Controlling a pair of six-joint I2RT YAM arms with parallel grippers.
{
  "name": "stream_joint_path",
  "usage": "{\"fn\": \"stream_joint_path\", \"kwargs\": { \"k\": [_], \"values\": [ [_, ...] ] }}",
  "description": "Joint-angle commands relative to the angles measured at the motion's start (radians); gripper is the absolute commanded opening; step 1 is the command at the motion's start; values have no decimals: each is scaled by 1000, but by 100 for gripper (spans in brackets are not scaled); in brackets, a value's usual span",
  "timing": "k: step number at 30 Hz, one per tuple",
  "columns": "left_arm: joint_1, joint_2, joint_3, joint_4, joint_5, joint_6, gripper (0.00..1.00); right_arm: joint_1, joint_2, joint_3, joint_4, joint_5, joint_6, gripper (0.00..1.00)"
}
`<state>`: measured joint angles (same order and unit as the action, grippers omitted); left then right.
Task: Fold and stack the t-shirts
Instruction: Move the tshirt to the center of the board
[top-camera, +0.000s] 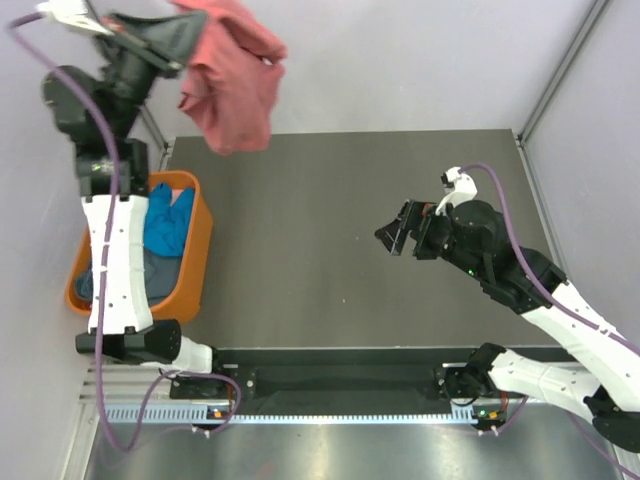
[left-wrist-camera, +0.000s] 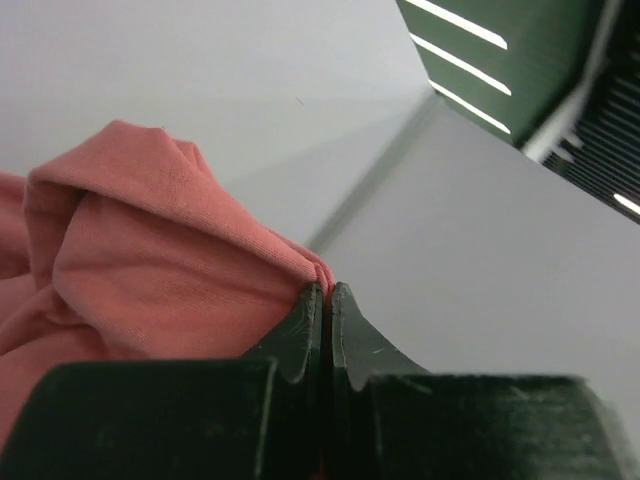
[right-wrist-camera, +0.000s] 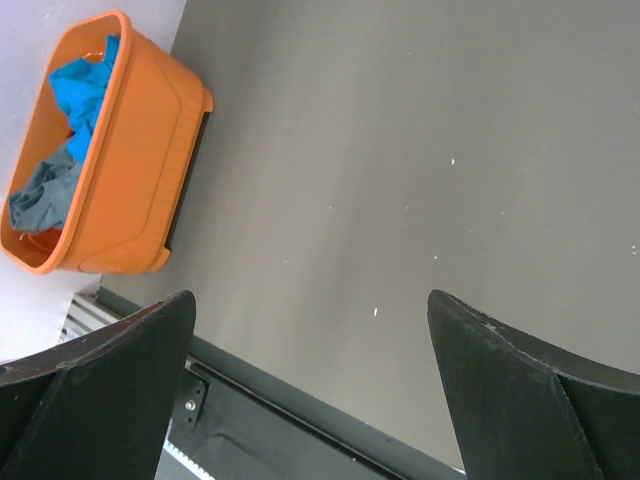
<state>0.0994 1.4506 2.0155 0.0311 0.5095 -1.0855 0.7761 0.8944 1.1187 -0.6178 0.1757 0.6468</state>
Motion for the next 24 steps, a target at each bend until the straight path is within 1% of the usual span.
{"fn": "stream_joint_path", "kwargs": {
  "k": [1,2,4,5,6,7,8,10,11,14,15,16,17,19,20,21,22,24],
  "values": [
    [-182,42,19,50,69,33,0,-6,-15,-3,20,24,-10,100],
    [-257,45,-44,49,98,39,0,-6,-14,-5,15,25,-12,100],
    [-329,36,-139,30,130,67,0,-6,-20,-13,6,39,-9,100],
    [-396,27,-253,6,139,119,0,-6,-22,-16,-11,50,-7,100],
    [-427,16,-315,-23,136,151,0,-8,-29,-25,-22,83,-4,100],
    [-456,-1,-378,-96,132,180,0,-9,-32,-31,-34,102,8,100],
    [-508,-10,-509,-117,121,228,0,-11,-37,-37,-54,123,13,100],
    [-553,-39,-640,-131,121,263,0,-15,-52,-62,-72,182,30,100],
    [-585,-50,-743,-184,104,300,0,-20,-57,-71,-89,201,37,100],
    [-635,-108,-865,-346,-86,392,0,-38,-66,-108,-102,255,68,100],
    [-645,-127,-895,-409,-129,406,5,-44,-66,-129,-100,260,77,100],
    [-652,-166,-928,-431,-184,424,13,-63,-61,-141,-99,257,94,100],
    [-656,-183,-980,-453,-201,430,24,-72,-58,-151,-86,249,102,100],
    [-658,-247,-1017,-522,-248,449,31,-99,-37,-181,-66,214,120,100],
    [-658,-268,-1040,-539,-270,452,41,-110,-28,-209,-34,200,123,100],
    [-659,-289,-1046,-580,-291,457,45,-121,-2,-221,-20,182,132,100],
    [-659,-320,-1049,-598,-334,467,47,-155,14,-232,-11,173,140,98],
    [-659,-338,-1052,-635,-368,473,51,-198,64,-269,30,125,148,94]
  ]
}}
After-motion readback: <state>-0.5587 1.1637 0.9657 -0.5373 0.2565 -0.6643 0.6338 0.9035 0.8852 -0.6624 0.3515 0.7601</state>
